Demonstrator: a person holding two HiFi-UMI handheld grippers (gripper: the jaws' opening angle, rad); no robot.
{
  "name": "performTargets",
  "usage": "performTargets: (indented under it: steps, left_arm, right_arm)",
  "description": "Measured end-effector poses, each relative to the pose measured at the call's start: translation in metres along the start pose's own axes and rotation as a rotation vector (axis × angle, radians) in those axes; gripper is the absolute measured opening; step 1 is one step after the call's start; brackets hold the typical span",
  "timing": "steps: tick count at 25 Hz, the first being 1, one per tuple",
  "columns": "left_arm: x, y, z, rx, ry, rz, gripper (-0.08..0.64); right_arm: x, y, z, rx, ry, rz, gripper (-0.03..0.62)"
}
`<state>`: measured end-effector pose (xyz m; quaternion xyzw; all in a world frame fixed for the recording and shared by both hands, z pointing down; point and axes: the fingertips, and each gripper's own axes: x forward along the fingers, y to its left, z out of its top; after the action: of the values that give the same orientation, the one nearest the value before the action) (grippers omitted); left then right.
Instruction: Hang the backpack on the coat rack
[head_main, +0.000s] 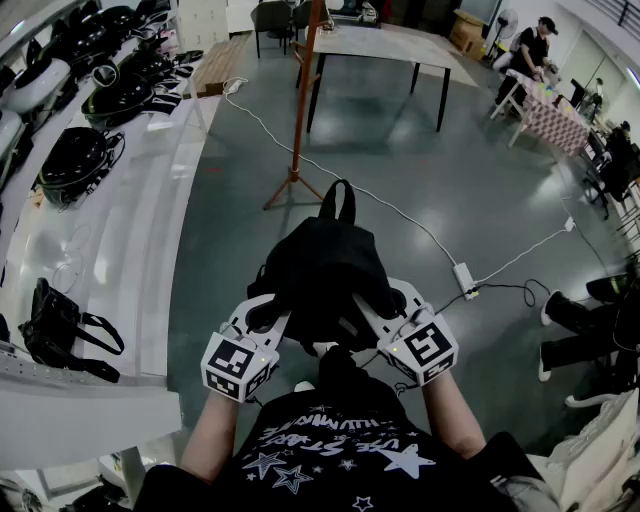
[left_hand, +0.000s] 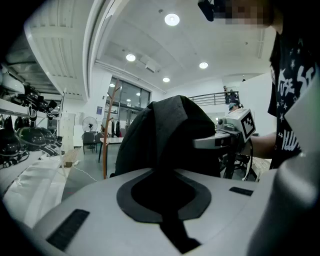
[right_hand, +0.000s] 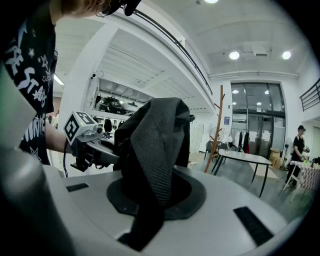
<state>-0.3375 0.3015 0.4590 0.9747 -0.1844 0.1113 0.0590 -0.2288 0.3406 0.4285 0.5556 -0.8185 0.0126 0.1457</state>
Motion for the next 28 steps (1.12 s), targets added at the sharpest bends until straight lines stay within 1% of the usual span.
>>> performTargets:
  steps: [2, 7, 11, 17, 22, 28]
  left_arm:
    - [-0.002, -0.002, -0.001, -0.004, 0.002, -0.001, 0.032]
    - [-0.006, -0.003, -0.004, -0.006, 0.003, -0.004, 0.032]
    - [-0.008, -0.005, -0.007, -0.027, -0.002, -0.017, 0.032]
    - [0.005, 0.01, 0.0, -0.04, 0.005, -0.022, 0.032]
    - [0.039, 0.03, 0.011, -0.03, 0.015, -0.01, 0.032]
    - [0.116, 0.075, 0.048, -0.006, 0.016, 0.02, 0.031]
  right_arm:
    - [-0.002, 0.005, 0.0, 0.015, 0.007, 0.006, 0.063]
    - [-0.003, 0.011, -0.001, 0.007, 0.016, 0.006, 0.063]
    - [-0.003, 0.013, -0.006, 0.006, 0.023, 0.006, 0.063]
    - [0.015, -0.004, -0.005, 0.003, 0.038, 0.014, 0.064]
    - [0.038, -0.041, -0.01, 0.013, 0.025, 0.028, 0.067]
    - [0.087, -0.131, 0.0, 0.018, -0.024, 0.056, 0.067]
